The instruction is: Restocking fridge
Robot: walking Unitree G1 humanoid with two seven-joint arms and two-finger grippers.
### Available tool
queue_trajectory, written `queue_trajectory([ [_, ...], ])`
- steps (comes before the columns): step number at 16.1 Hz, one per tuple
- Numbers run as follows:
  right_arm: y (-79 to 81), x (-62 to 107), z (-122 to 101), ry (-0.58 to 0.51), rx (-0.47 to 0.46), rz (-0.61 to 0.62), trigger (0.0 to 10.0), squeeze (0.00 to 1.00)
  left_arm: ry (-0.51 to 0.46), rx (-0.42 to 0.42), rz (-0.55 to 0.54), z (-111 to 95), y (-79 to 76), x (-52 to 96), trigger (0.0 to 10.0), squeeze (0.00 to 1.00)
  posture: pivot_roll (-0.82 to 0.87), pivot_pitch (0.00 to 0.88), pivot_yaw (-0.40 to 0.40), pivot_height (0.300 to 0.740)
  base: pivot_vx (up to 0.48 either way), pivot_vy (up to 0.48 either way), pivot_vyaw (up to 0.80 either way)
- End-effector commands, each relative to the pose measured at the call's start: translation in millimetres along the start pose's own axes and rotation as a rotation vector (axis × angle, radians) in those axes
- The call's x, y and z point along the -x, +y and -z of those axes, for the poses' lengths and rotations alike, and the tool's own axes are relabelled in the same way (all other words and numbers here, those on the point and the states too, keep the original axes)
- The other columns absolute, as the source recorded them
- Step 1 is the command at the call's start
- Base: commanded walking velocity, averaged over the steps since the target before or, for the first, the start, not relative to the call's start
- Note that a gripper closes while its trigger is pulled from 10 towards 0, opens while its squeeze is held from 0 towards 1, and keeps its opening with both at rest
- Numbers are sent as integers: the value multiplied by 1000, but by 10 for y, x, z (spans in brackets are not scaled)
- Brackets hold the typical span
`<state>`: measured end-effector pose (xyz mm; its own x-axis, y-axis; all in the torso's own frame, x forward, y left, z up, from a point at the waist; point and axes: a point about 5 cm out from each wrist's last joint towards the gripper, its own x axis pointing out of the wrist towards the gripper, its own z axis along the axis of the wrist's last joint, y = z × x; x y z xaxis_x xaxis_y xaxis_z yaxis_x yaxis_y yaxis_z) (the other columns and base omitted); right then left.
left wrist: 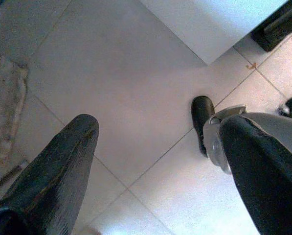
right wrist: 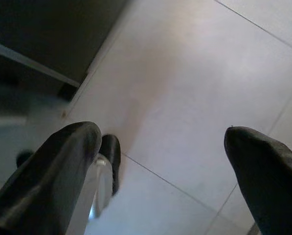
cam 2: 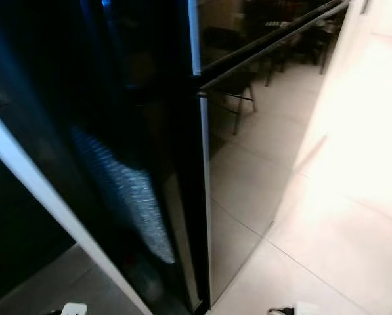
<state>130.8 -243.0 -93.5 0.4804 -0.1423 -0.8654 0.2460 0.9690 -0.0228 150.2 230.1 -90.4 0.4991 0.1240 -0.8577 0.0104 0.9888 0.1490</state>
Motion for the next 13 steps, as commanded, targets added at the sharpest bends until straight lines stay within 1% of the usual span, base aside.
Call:
queue_trajectory([
  [1, 50, -8, 3, 5, 15, -9, 10000, 0, 33, -14, -13, 108, 48, 22, 10000, 0, -110, 0, 25, 740, 0, 0, 794],
  [3, 32, -5, 24, 14, 8, 7, 10000, 0, 34, -10, -11, 123, 44, 25, 10000, 0, -116, 0, 32, 740, 0, 0, 763],
  [4, 32, -4, 35, 15, -25, 13, 10000, 0, 38, -21, -7, 132, 51, 27, 10000, 0, -121, 0, 38, 740, 0, 0, 0],
  [7, 64, 0, 95, 37, -18, -2, 10000, 0, 43, -48, -1, 140, 69, 31, 10000, 0, -121, 0, 48, 740, 0, 0, 0],
  [10, 99, -5, 92, 34, -38, -6, 10000, 0, 32, -36, 3, 134, 84, 33, 10000, 0, -114, 0, 52, 740, 0, 0, 0],
  [13, 98, -7, 79, 27, -55, 1, 10000, 0, 31, -35, 1, 124, 89, 32, 10000, 0, -109, 0, 49, 740, 0, 0, 0],
])
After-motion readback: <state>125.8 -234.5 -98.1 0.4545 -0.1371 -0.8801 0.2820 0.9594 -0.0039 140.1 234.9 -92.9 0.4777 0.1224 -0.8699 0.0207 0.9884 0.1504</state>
